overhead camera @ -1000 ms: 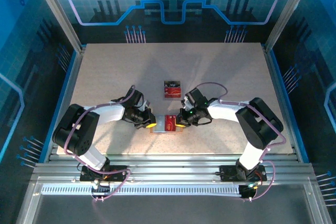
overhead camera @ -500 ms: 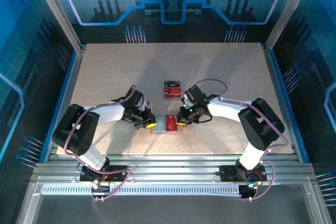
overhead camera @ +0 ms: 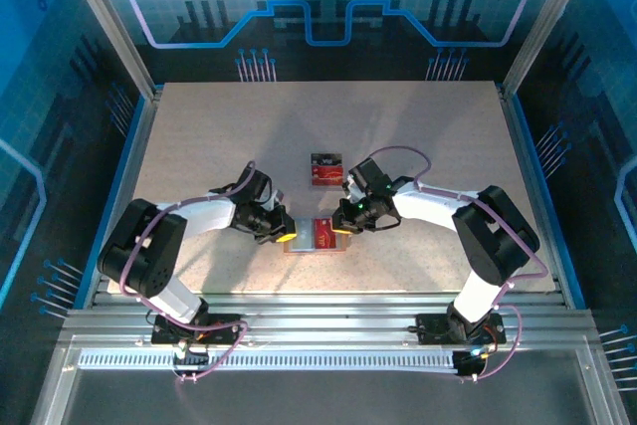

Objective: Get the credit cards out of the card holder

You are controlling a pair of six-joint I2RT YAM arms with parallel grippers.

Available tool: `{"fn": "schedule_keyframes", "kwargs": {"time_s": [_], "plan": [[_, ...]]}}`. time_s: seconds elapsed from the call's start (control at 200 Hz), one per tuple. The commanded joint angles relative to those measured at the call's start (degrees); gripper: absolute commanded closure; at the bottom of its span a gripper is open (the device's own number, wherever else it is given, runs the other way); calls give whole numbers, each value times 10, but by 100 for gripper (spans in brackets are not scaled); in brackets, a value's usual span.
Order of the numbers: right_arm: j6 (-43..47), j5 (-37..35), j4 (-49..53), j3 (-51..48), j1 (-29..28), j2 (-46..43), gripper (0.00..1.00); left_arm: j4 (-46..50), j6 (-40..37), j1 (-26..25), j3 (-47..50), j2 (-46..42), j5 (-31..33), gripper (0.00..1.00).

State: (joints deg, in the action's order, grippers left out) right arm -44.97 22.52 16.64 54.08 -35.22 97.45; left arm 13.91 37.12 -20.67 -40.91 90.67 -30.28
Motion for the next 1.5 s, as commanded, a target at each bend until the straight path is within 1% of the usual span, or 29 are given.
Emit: {"fn": "schedule_keyframes", "kwargs": {"time_s": [0.0,0.14,0.3,0.44,0.575,0.755,0.9,1.025,1.256,1.496], "plan": [[-10,7,-15,-9,6,1,88,30,3,-1,-30,-24,-7,88],[-15,16,-33,-20,9,4,87,43,9,-29,-60,-24,0,88],[-18,18,-40,-26,11,4,86,53,12,-71,-99,6,17,89],[-19,17,-42,-34,16,-3,86,77,2,-105,-132,36,55,90],[-20,18,-44,-34,20,-7,85,109,-17,-128,-161,61,98,91],[-21,23,-47,-48,24,-6,84,138,-37,-141,-178,80,140,92],[-20,23,-48,-48,24,-5,84,142,-42,-145,-181,92,148,92],[-20,24,-49,-48,24,-5,84,137,-42,-147,-183,108,137,92],[-20,26,-51,-51,26,-2,84,147,-49,-150,-184,118,152,92],[-28,46,-79,-54,27,18,81,155,-55,-152,-183,123,159,92]]}}
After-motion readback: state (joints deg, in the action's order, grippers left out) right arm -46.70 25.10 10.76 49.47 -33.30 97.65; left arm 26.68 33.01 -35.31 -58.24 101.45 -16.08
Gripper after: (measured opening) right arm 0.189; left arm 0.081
